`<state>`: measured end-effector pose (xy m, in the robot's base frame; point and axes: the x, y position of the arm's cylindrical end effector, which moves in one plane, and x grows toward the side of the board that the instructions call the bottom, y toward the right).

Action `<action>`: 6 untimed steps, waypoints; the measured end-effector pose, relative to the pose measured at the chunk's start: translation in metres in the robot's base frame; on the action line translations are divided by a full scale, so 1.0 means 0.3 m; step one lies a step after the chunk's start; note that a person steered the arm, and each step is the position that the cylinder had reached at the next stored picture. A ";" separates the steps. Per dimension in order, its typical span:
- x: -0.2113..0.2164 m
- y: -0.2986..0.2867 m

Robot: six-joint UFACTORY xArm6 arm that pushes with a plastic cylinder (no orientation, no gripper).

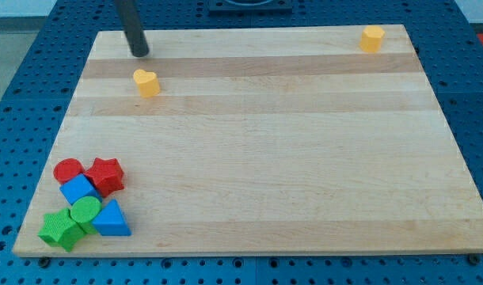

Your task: Move yellow heart to the group of blocks

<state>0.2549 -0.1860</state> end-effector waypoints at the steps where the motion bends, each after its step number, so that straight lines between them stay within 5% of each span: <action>1: 0.057 0.025; 6: 0.490 0.025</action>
<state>0.4019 -0.1786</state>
